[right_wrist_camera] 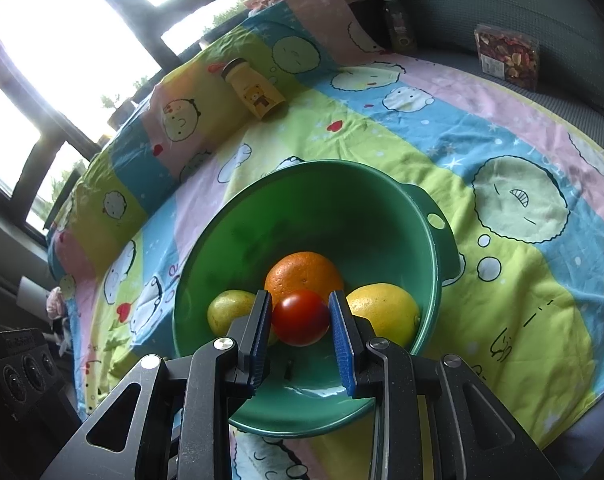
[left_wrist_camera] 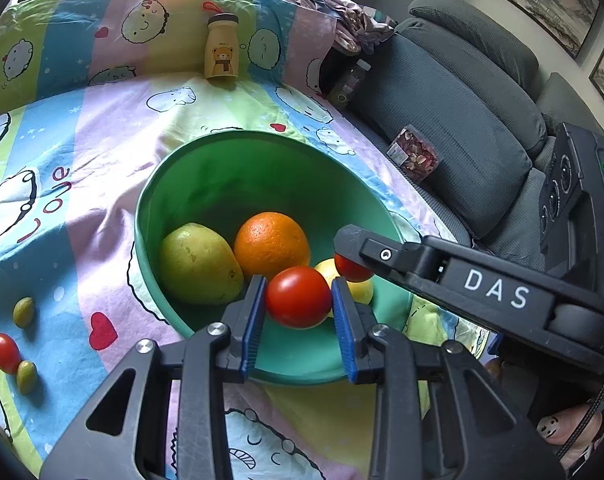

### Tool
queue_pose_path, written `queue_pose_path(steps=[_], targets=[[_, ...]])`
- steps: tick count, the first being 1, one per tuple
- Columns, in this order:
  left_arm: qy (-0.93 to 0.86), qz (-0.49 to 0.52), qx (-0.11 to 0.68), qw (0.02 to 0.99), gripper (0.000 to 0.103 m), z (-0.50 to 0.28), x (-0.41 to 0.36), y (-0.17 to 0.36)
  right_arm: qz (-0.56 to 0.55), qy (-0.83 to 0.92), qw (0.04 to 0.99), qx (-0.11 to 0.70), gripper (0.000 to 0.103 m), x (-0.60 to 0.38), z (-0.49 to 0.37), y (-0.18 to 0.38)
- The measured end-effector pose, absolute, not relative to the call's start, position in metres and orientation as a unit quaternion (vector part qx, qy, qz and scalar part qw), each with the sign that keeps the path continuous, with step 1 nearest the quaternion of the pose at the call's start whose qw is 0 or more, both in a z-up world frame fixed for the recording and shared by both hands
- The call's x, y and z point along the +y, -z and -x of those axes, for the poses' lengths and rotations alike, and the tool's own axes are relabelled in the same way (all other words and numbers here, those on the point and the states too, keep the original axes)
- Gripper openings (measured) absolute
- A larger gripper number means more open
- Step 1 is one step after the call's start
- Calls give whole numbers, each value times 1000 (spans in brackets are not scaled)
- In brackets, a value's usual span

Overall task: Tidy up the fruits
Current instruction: 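Lower both held cherry tomatoes into the green basin and open both grippers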

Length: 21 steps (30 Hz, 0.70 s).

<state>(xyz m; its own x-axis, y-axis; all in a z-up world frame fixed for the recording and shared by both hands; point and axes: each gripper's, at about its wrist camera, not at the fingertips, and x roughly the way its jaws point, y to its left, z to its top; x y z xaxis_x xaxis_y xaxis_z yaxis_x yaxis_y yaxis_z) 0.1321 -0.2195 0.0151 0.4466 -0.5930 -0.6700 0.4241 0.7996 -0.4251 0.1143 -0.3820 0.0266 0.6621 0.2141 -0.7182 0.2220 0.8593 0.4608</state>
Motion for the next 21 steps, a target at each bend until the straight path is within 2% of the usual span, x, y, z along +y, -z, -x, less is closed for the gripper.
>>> queue_pose_path(steps=[21], targets=[[293, 99, 424, 851, 30, -127, -214, -19, -251, 18, 872, 420, 32, -381, -115, -25]])
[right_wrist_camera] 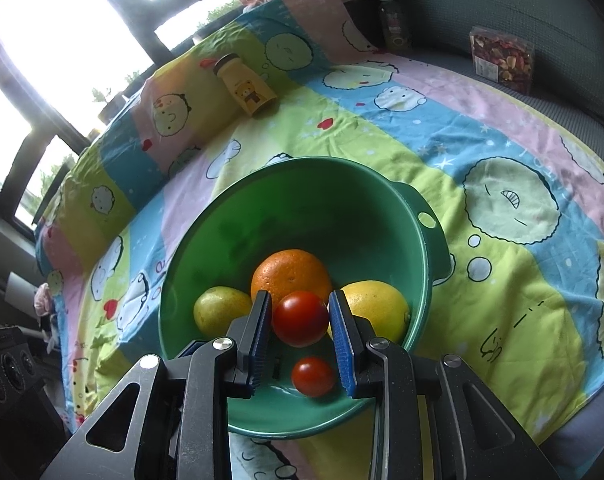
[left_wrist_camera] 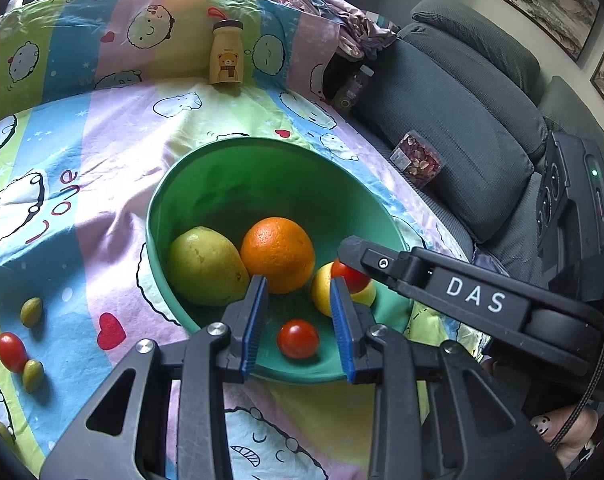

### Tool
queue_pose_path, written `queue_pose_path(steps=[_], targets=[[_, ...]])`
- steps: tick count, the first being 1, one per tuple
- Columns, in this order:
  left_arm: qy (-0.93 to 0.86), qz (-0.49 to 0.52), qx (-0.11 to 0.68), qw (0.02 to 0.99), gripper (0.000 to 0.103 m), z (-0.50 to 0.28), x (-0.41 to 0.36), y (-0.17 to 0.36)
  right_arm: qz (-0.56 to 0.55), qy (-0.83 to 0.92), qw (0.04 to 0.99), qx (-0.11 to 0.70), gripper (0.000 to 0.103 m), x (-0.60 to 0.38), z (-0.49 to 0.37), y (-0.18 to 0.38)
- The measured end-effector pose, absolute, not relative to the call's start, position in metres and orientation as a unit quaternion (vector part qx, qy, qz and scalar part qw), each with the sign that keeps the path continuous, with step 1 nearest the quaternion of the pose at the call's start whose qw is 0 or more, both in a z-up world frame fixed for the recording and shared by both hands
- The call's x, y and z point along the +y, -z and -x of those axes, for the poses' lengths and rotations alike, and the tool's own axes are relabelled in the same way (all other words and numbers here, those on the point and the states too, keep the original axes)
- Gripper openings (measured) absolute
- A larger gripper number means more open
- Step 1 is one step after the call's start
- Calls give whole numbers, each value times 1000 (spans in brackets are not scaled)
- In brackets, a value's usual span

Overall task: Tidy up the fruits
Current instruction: 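Lower both held cherry tomatoes into the green basin and open both grippers, then move both grippers to red cherry tomatoes on the bedspread and close on them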

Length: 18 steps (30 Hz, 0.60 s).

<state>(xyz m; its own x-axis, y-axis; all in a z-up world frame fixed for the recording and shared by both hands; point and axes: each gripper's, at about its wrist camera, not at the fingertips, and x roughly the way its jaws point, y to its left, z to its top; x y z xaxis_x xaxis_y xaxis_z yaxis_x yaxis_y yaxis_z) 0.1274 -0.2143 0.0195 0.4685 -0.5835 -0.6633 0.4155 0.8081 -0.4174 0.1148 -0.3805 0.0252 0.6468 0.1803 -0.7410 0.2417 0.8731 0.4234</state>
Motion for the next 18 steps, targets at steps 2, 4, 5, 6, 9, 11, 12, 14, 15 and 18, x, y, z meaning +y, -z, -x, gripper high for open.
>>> queue_pose_path(steps=[2, 4, 5, 6, 9, 11, 12, 14, 15, 18], targets=[[292, 99, 422, 852, 31, -126, -213, -21, -253, 15, 872, 419, 32, -381, -114, -26], [291, 100, 421, 853, 32, -125, -211, -23, -251, 15, 872, 420, 32, -380, -114, -26], [289, 100, 420, 854, 32, -124, -210, -23, -252, 16, 872, 420, 32, -380, -114, -26], [287, 99, 419, 855, 32, -123, -209, -24, -253, 15, 871, 420, 32, -380, -114, -26], [279, 96, 415, 861, 34, -119, -204, -28, -253, 14, 871, 420, 32, -378, -113, -28], [272, 97, 408, 866, 38, -116, -199, -32, -251, 14, 872, 420, 33, -376, -113, -29], [268, 99, 405, 869, 39, -114, -195, -35, -250, 14, 873, 419, 34, -376, -112, -30], [259, 105, 399, 873, 45, -112, -187, -40, -247, 14, 875, 417, 40, -374, -111, -32], [253, 108, 396, 876, 47, -111, -182, -43, -244, 14, 876, 415, 43, -372, -110, -34], [224, 119, 386, 887, 58, -105, -160, -51, -238, 7, 882, 407, 56, -366, -107, -39]])
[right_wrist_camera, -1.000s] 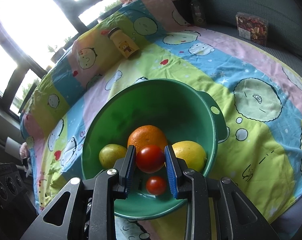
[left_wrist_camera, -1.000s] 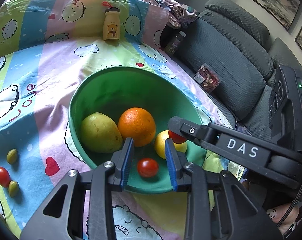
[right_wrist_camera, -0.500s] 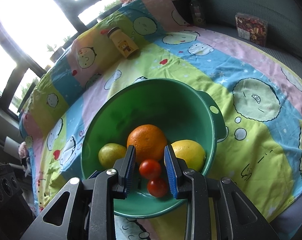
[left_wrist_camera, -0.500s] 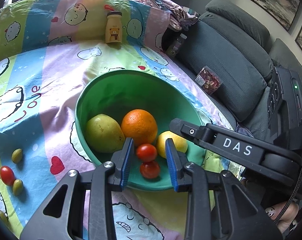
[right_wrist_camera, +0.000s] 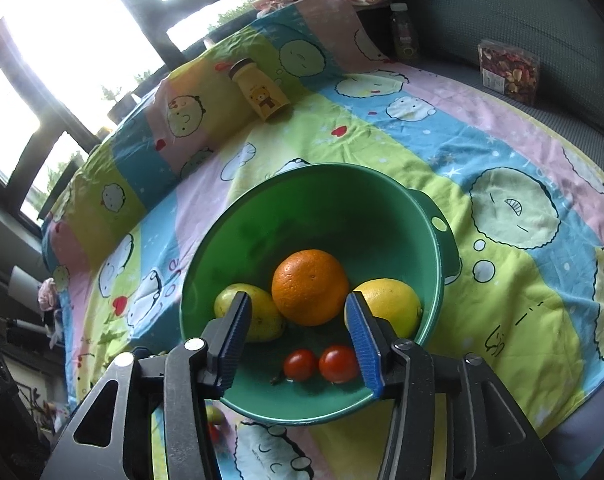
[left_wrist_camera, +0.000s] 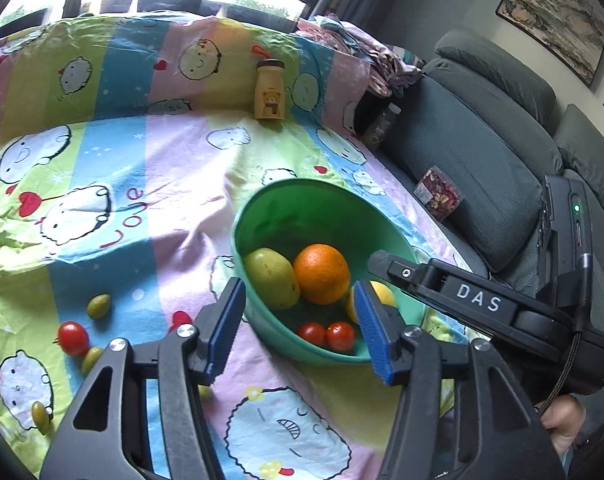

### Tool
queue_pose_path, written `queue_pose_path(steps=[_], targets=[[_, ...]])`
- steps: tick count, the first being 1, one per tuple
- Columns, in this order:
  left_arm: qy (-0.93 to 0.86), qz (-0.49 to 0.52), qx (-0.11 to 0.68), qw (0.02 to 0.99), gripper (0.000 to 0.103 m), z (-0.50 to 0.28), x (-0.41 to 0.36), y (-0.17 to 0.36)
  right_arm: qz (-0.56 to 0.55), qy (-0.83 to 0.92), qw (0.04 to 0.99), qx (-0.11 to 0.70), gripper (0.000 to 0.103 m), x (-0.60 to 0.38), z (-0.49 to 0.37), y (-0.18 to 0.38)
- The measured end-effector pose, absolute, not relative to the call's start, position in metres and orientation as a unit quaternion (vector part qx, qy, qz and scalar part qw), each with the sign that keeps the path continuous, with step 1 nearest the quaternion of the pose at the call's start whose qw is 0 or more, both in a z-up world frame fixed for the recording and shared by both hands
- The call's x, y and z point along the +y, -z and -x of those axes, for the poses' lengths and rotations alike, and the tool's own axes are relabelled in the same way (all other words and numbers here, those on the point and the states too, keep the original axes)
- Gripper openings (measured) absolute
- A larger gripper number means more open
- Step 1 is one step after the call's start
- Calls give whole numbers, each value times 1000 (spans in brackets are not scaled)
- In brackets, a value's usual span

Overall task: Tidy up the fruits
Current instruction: 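Move both grippers to red cherry tomatoes on the bedspread and close on them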

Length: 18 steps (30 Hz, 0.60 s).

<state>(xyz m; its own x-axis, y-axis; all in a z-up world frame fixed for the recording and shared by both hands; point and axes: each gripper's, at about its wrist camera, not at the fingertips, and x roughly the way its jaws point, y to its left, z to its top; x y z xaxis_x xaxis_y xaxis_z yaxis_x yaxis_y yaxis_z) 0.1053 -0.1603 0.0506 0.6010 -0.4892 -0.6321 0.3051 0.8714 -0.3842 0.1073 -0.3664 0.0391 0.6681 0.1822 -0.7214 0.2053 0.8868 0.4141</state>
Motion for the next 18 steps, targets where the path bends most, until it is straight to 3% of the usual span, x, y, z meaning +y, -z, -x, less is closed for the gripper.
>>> queue_pose_path(steps=[8, 18], targets=[[94, 141, 375, 911, 75, -89, -80, -58, -237, -50, 887, 394, 69, -342, -103, -51], [-1, 206, 401, 893, 78, -52, 0, -25, -213, -143, 878, 404, 71, -285, -105, -58]])
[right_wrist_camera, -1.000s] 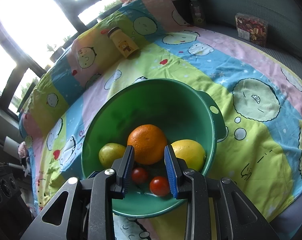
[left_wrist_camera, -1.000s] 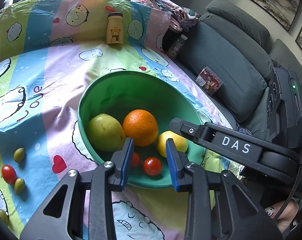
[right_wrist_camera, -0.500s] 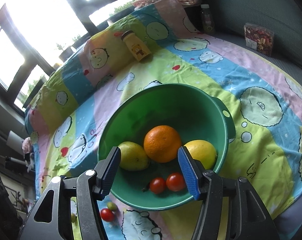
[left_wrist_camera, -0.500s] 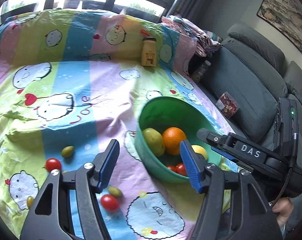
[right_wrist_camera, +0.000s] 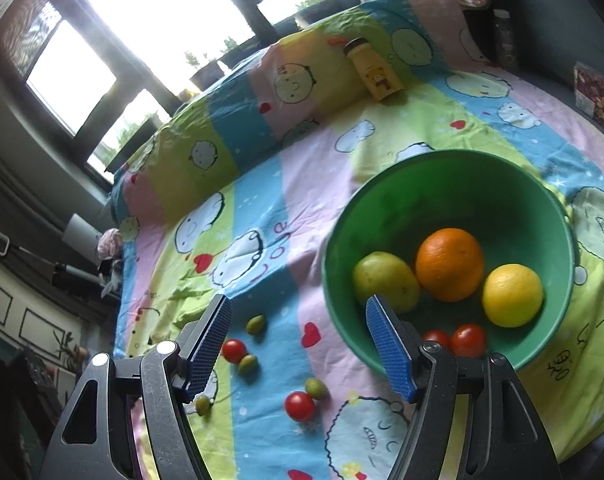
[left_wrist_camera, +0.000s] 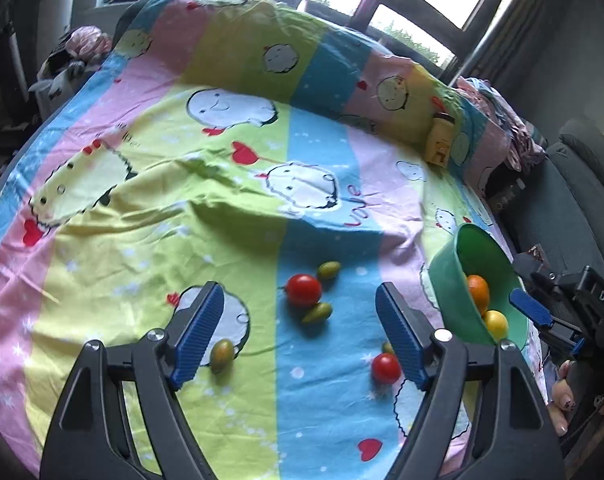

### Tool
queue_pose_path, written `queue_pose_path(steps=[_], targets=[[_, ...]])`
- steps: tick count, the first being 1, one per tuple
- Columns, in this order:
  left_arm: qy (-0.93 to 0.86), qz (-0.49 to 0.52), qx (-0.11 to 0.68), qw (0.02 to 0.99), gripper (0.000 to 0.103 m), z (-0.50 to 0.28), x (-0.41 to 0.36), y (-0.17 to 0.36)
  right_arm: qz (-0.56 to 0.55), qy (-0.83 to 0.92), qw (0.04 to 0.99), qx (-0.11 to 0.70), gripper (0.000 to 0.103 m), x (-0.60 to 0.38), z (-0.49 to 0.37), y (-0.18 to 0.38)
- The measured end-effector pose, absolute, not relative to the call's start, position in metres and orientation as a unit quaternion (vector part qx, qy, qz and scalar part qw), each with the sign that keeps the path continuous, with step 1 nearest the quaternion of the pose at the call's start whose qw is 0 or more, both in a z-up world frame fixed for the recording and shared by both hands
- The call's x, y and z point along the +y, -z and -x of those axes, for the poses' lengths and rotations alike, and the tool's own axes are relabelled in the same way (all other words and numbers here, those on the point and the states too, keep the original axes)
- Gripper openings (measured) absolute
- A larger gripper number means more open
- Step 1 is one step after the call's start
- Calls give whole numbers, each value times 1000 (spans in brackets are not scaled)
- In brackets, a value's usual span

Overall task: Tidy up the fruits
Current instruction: 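Move both grippers to red cherry tomatoes on the bedspread and close on them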

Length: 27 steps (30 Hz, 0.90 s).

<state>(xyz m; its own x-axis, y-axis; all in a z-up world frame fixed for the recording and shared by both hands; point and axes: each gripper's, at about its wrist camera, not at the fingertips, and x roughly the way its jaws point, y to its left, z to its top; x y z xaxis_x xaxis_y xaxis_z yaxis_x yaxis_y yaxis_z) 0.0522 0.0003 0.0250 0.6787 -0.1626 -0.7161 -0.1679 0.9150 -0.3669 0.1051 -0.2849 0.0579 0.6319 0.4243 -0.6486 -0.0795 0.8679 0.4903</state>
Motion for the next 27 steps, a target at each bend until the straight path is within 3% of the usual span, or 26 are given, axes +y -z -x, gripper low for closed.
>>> queue_pose_path(steps=[11, 19, 27], targets=[[-26, 235, 418, 877, 76, -52, 21, 4, -174, -226, 845, 452, 71, -220, -115, -37], [-22, 226, 428, 875, 66, -82, 9, -1, -163, -199, 845, 469, 70, -231, -106, -16], [-3, 204, 467, 860, 61, -117, -11, 15, -152, -180, 837, 494, 44, -236, -92, 9]])
